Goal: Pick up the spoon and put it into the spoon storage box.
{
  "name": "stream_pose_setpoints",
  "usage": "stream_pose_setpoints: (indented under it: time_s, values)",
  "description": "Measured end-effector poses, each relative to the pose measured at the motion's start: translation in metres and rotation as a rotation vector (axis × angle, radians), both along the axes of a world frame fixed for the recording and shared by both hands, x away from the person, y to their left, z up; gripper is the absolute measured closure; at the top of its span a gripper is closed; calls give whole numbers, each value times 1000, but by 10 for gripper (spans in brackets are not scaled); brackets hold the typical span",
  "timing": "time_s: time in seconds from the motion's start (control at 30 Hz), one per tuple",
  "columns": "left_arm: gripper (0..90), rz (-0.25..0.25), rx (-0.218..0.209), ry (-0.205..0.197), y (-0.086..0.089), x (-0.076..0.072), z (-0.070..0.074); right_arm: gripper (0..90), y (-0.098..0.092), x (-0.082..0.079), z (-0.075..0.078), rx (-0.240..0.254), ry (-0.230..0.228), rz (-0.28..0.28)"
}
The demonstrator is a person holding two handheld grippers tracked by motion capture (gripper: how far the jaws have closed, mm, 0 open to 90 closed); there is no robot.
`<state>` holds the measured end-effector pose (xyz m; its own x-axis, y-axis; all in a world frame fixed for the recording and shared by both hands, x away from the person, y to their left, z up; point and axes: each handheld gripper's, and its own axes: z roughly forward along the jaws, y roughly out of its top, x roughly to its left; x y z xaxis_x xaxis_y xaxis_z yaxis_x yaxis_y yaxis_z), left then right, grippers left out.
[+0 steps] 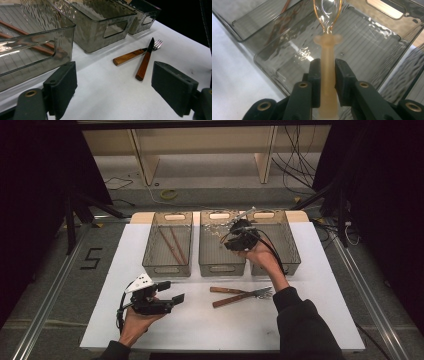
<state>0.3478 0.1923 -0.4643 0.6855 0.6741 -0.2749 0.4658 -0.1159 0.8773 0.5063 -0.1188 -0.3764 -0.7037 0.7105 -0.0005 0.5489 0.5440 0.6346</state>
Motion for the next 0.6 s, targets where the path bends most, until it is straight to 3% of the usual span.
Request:
stream_pose_setpoints:
  time_s: [0.6]
  values:
    - [198, -3, 2, -1, 0, 1, 0, 768, 12, 23, -8, -2, 25, -44]
